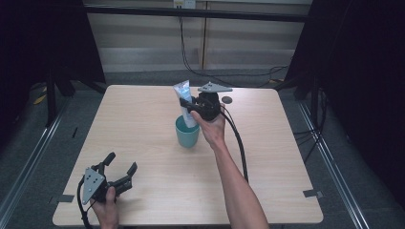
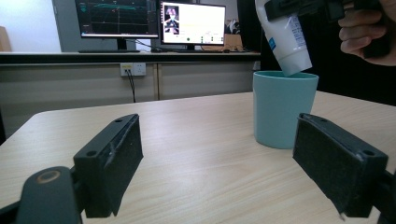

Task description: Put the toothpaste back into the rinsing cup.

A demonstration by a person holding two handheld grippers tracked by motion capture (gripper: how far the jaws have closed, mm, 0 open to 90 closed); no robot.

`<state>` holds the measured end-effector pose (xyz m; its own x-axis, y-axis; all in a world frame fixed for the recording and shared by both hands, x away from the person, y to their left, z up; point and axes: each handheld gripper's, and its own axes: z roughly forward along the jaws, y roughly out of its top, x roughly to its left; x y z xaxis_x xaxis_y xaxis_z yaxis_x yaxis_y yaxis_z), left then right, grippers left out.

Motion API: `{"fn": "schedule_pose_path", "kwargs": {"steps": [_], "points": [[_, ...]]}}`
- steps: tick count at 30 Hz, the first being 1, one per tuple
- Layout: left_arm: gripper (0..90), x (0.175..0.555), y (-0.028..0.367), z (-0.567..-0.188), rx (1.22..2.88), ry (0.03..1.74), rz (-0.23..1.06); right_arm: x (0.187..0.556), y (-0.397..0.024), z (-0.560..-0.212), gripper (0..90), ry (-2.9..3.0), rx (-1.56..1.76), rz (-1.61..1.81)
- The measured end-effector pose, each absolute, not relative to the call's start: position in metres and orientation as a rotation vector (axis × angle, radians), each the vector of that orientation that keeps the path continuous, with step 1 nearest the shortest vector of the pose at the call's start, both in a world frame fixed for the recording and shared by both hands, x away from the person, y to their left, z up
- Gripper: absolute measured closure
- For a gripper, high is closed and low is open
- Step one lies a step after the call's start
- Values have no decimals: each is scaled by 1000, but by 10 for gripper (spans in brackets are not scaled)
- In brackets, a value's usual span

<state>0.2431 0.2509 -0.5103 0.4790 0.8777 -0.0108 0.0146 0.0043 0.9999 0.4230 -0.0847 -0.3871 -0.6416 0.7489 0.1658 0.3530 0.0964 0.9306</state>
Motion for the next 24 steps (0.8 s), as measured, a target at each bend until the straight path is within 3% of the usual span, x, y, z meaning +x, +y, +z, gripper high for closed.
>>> {"fn": "schedule_pose_path", "kwargs": {"steps": [24], "points": [[157, 243, 252, -510, 1420, 840, 829, 419, -89, -415, 682, 2087, 1139, 1501]]}}
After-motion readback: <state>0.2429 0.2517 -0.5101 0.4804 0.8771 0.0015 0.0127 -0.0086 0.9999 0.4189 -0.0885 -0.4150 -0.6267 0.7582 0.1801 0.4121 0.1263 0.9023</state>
